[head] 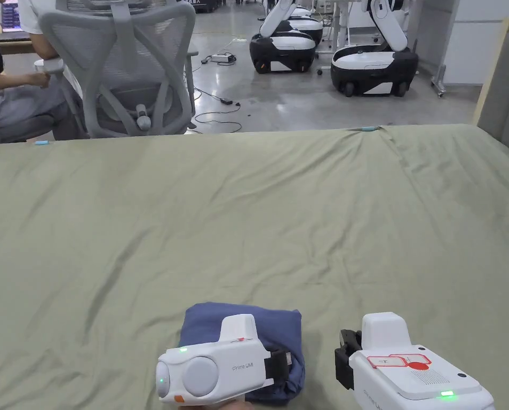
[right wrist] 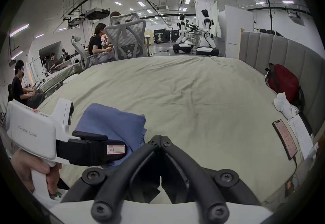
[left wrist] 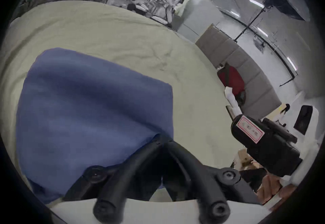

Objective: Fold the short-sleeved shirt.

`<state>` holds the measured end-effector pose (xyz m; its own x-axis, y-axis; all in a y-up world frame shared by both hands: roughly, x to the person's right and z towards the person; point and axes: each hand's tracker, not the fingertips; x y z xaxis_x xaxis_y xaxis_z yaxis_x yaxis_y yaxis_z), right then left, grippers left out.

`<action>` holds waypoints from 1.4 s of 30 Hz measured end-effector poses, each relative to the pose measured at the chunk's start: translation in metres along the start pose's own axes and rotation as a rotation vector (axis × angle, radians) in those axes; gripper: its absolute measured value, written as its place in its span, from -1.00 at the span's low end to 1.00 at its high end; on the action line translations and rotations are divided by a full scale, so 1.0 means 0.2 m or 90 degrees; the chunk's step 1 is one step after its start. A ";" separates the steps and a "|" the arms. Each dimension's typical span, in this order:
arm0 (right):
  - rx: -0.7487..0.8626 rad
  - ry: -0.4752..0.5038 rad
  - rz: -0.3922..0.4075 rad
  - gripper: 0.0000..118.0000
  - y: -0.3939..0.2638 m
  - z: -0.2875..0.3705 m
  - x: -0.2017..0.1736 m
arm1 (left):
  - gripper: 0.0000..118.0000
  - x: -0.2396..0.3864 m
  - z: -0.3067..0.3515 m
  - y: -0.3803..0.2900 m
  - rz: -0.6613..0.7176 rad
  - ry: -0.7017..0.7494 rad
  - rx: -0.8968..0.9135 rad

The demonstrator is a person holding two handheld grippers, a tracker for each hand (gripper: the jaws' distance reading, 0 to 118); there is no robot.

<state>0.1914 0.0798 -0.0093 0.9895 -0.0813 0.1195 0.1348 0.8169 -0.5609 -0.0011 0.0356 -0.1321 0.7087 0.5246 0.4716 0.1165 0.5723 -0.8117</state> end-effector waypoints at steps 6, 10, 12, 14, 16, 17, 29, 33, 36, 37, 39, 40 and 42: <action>-0.016 0.038 -0.003 -1.00 0.03 -0.10 -0.09 | -1.00 -0.09 0.21 0.07 0.016 0.003 0.058; -0.029 0.107 -0.028 -1.00 0.06 -0.24 -0.19 | -1.00 -0.27 0.42 0.10 0.051 0.037 0.119; -0.038 0.169 -0.079 -1.00 0.07 -0.32 -0.21 | -0.99 -0.40 0.50 0.10 0.077 0.059 0.139; -0.057 0.201 -0.114 -1.00 0.06 -0.39 -0.21 | -0.39 -0.51 0.54 0.08 0.116 0.060 0.141; -0.073 0.191 -0.108 -1.00 0.03 -0.45 -0.21 | 0.44 -0.63 0.56 0.05 0.163 0.045 0.133; -0.088 0.182 -0.105 -1.00 0.01 -0.47 -0.20 | 0.72 -0.68 0.56 0.03 0.185 0.029 0.135; -0.097 0.140 -0.120 -1.00 -0.05 -0.51 -0.09 | 0.19 -0.77 0.09 -0.06 0.410 -0.302 0.069; -0.088 0.136 -0.101 -1.00 -0.04 -0.48 -0.12 | -0.53 -0.70 0.09 0.02 0.353 -0.150 0.067; -0.074 0.115 -0.031 -1.00 0.02 -0.44 -0.24 | -0.55 -0.66 0.22 0.07 0.254 -0.096 0.085; -0.068 0.117 -0.016 -1.00 0.04 -0.44 -0.29 | -0.55 -0.66 0.27 0.09 0.225 -0.071 0.094; -0.055 0.127 0.001 -1.00 0.09 -0.43 -0.42 | -0.55 -0.70 0.39 0.12 0.200 -0.040 0.112; -0.051 0.132 0.012 -1.00 0.12 -0.43 -0.49 | -0.55 -0.74 0.46 0.13 0.195 -0.026 0.121; -0.039 0.131 0.046 -1.00 0.17 -0.44 -0.66 | -0.55 -0.83 0.60 0.15 0.175 0.016 0.133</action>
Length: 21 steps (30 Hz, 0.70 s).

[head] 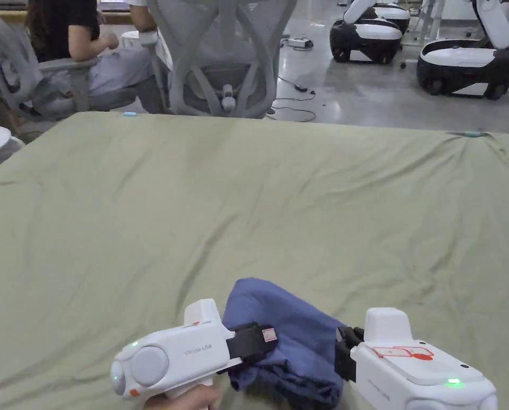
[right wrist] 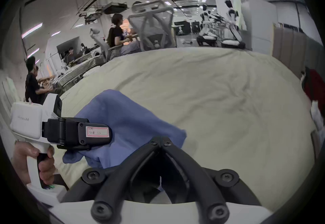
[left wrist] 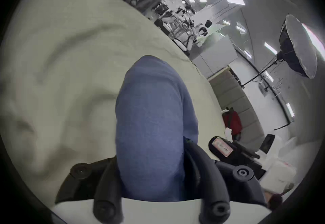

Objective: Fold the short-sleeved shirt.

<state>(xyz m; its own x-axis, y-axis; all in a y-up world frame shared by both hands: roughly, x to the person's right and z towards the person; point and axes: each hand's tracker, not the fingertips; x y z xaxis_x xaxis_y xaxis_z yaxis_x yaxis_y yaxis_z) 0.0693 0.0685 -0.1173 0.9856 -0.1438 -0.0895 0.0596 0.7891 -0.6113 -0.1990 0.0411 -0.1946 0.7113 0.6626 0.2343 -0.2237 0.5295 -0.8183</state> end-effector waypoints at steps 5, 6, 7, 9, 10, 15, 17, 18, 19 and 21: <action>0.015 0.003 0.048 -1.00 0.14 -0.13 -0.43 | -0.55 -0.31 0.32 0.22 -0.051 0.068 0.020; 0.018 0.007 0.054 -1.00 0.16 -0.15 -0.51 | -0.55 -0.37 0.37 0.26 -0.053 0.074 0.021; 0.023 0.014 0.062 -1.00 0.19 -0.19 -0.60 | -0.55 -0.45 0.44 0.32 -0.053 0.081 0.022; 0.029 0.031 0.080 -1.00 0.24 -0.24 -0.78 | -0.55 -0.59 0.56 0.42 -0.065 0.116 0.026; 0.030 0.038 0.087 -1.00 0.25 -0.27 -0.86 | -0.55 -0.66 0.62 0.47 -0.066 0.122 0.025; 0.029 0.087 0.119 -1.00 0.32 -0.44 -1.24 | -0.56 -1.08 0.90 0.74 -0.049 0.157 0.029; 0.027 0.102 0.121 -1.00 0.33 -0.50 -1.35 | -0.56 -1.24 1.01 0.83 -0.036 0.186 0.037; 0.022 0.110 0.124 -1.00 0.33 -0.52 -1.40 | -0.56 -1.32 1.06 0.88 -0.035 0.203 0.034; 0.017 0.115 0.129 -1.00 0.32 -0.55 -1.44 | -0.56 -1.40 1.11 0.92 -0.031 0.212 0.034; 0.010 0.121 0.142 -1.00 0.31 -0.59 -1.50 | -0.56 -1.58 1.21 1.01 -0.009 0.208 0.025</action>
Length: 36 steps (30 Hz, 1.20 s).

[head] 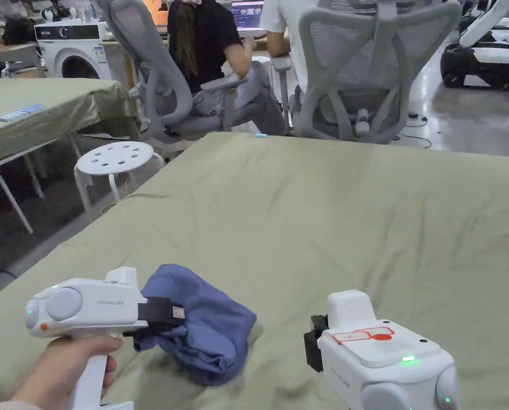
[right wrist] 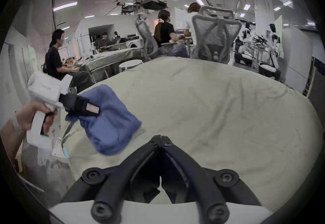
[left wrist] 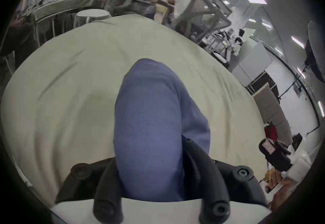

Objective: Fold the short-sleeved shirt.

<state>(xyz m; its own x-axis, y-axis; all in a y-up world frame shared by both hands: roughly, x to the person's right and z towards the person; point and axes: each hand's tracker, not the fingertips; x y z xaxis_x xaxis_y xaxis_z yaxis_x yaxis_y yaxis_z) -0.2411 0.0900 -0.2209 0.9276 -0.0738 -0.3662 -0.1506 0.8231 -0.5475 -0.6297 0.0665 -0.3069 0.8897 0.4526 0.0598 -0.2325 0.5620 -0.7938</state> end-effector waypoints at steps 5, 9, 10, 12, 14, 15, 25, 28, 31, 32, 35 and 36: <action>-0.020 -0.001 0.009 -1.00 -0.04 -0.08 -0.04 | -0.49 -0.22 -0.05 0.05 0.039 -0.030 -0.044; -0.029 -0.006 0.011 -1.00 -0.05 -0.10 -0.02 | 0.17 -0.20 -0.07 0.01 -0.010 0.060 -0.010; -0.029 -0.007 0.013 -1.00 -0.05 -0.09 -0.01 | 0.49 -0.20 -0.04 0.01 -0.041 0.116 -0.004; -0.029 -0.009 0.015 -1.00 -0.04 -0.08 0.00 | 0.58 -0.21 0.04 0.03 -0.074 0.182 0.020; -0.024 -0.014 0.009 -1.00 -0.04 -0.05 0.03 | 0.39 -0.17 0.15 0.04 -0.055 0.200 0.051; -0.022 -0.014 0.004 -1.00 -0.04 -0.04 0.04 | 0.14 -0.13 0.20 0.04 -0.055 0.222 0.075; 0.063 -0.093 -0.044 -1.00 -0.01 0.40 0.41 | -1.00 0.74 0.23 -0.24 -0.219 0.231 0.237; 0.095 -0.151 -0.032 -1.00 0.00 0.65 0.62 | -1.00 1.13 0.19 -0.36 -0.242 0.144 0.295; 0.117 -0.209 -0.026 -1.00 -0.01 0.92 0.85 | -1.00 1.50 0.16 -0.46 -0.271 0.113 0.341; 0.125 -0.229 -0.024 -1.00 -0.01 0.99 0.91 | -1.00 1.61 0.16 -0.49 -0.286 0.103 0.356; 0.148 -0.278 -0.018 -1.00 -0.02 1.22 1.10 | -1.00 1.92 0.13 -0.54 -0.331 0.095 0.380; 0.157 -0.302 -0.018 -1.00 -0.03 1.29 1.17 | -1.00 2.01 0.13 -0.55 -0.332 0.090 0.384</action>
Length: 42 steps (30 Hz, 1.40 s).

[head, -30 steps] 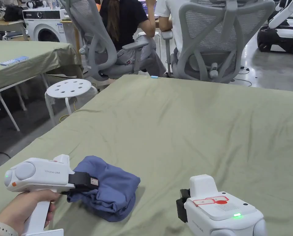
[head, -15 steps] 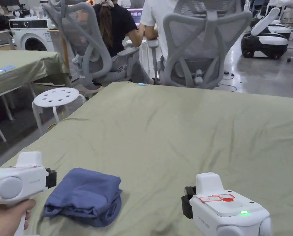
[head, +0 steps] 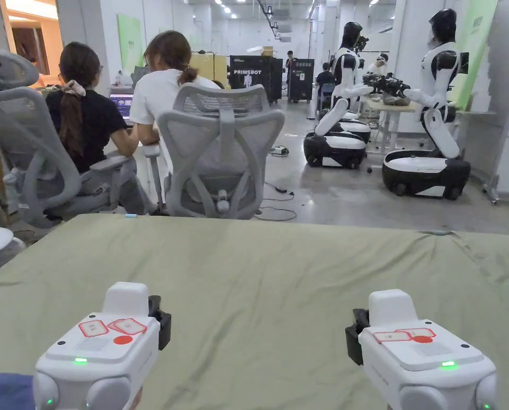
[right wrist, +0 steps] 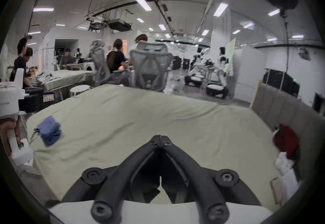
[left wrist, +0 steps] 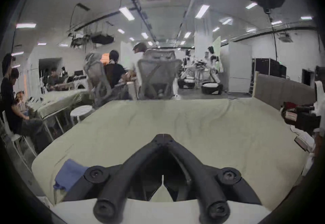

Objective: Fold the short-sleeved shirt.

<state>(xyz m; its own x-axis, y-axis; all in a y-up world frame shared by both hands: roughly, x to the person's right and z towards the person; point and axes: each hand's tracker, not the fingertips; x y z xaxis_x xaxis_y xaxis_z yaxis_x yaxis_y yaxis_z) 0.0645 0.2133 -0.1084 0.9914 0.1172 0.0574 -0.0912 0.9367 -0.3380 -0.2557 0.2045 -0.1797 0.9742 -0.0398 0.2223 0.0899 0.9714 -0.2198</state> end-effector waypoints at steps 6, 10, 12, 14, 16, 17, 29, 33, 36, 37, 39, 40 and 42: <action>0.035 -0.054 -0.018 -1.00 -0.02 0.16 0.39 | -1.00 0.35 0.10 0.09 0.021 -0.020 0.053; 0.042 -0.060 -0.041 -1.00 -0.06 0.24 0.51 | -1.00 0.48 0.18 0.09 0.019 -0.040 0.060; 0.045 -0.054 -0.044 -1.00 -0.07 0.26 0.53 | -1.00 0.52 0.20 0.08 0.011 -0.037 0.063; 0.047 -0.042 -0.049 -1.00 -0.09 0.27 0.53 | -1.00 0.55 0.22 0.09 0.014 -0.032 0.065; 0.049 -0.024 -0.059 -1.00 -0.10 0.28 0.53 | -1.00 0.55 0.24 0.09 0.014 -0.032 0.066; 0.050 -0.025 -0.058 -0.99 -0.11 0.28 0.53 | -1.00 0.56 0.24 0.10 0.006 -0.029 0.066; 0.076 -0.029 -0.047 1.00 -0.12 0.33 0.50 | 0.85 0.60 0.29 0.09 -0.024 -0.032 0.083; 0.091 -0.017 -0.039 1.00 -0.11 0.36 0.48 | 1.00 0.60 0.31 0.10 -0.031 -0.035 0.093; 0.087 -0.017 -0.040 1.00 -0.10 0.36 0.48 | 1.00 0.58 0.33 0.10 -0.029 -0.029 0.099; 0.084 -0.020 -0.042 1.00 -0.10 0.36 0.48 | 1.00 0.59 0.33 0.10 -0.025 -0.029 0.100; 0.082 -0.028 -0.049 1.00 -0.10 0.36 0.48 | 1.00 0.58 0.34 0.10 -0.020 -0.029 0.105; 0.082 -0.032 -0.053 1.00 -0.10 0.36 0.48 | 1.00 0.57 0.34 0.11 -0.018 -0.026 0.106; 0.082 -0.038 -0.065 1.00 -0.10 0.36 0.49 | 1.00 0.57 0.34 0.11 -0.018 -0.021 0.107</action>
<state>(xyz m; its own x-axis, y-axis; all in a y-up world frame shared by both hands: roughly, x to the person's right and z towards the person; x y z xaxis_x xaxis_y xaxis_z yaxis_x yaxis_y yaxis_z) 0.1568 0.2294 -0.0285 0.9891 0.0348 0.1429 -0.0049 0.9788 -0.2048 -0.1559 0.2372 -0.0944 0.9642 -0.0624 0.2576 0.0781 0.9956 -0.0512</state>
